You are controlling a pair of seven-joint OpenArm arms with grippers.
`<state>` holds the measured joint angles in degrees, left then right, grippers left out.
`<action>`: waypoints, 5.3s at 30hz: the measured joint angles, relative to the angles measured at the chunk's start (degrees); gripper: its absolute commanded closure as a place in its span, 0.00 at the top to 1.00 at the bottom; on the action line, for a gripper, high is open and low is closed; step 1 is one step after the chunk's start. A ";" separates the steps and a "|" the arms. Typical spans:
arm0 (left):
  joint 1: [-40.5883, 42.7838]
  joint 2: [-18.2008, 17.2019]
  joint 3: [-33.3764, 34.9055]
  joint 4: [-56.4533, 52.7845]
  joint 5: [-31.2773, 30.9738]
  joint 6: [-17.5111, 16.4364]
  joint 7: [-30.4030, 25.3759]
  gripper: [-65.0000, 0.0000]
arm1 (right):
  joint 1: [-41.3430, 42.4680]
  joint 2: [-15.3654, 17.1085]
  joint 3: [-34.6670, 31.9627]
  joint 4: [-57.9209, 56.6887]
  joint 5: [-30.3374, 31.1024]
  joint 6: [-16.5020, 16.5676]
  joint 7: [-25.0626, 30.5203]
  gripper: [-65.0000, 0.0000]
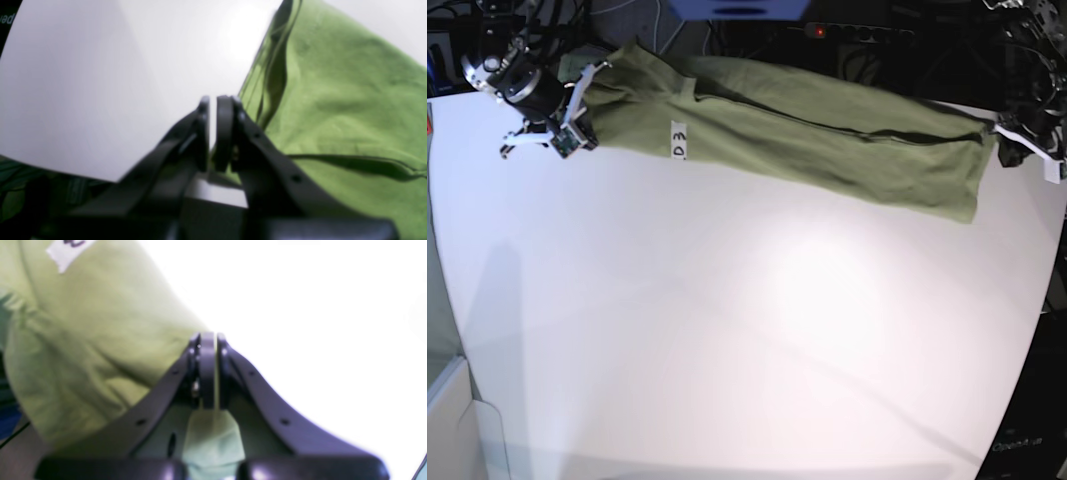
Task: Fold the T-shirt properly
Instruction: 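Pull the strip's end with the right gripper, stretching the strip out, then release the left gripper and regrasp the strip's other end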
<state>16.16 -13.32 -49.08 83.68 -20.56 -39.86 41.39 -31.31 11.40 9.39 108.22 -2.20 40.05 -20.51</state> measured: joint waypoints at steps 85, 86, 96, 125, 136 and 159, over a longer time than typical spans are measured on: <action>-9.38 0.98 6.23 -8.31 10.03 0.17 -2.51 0.05 | 17.40 0.15 -2.45 -24.70 1.70 0.90 5.38 0.01; -9.88 1.16 6.25 -8.31 11.17 0.17 -2.56 0.05 | 17.94 0.17 -2.51 -24.83 1.62 0.98 5.14 0.01; -14.49 2.54 6.23 -8.52 17.94 0.00 -1.22 0.05 | 25.40 1.62 -6.43 -29.99 1.31 0.44 2.80 0.01; -22.82 1.27 4.61 -10.40 18.18 -0.02 5.38 0.05 | 25.55 4.94 -6.38 -22.64 -4.07 -0.02 -4.61 0.01; -21.09 1.20 2.80 -8.61 18.08 -0.04 5.70 0.05 | 24.26 4.90 -6.62 -12.46 -3.48 0.20 -9.62 0.01; -18.12 2.84 2.73 -8.68 17.99 -0.02 6.51 0.06 | 19.37 3.78 -6.80 -12.83 -3.37 0.31 -14.69 0.00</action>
<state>-1.96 -10.48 -46.35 75.00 -2.57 -39.88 47.90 -11.94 15.18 2.59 95.39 -5.56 40.36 -35.20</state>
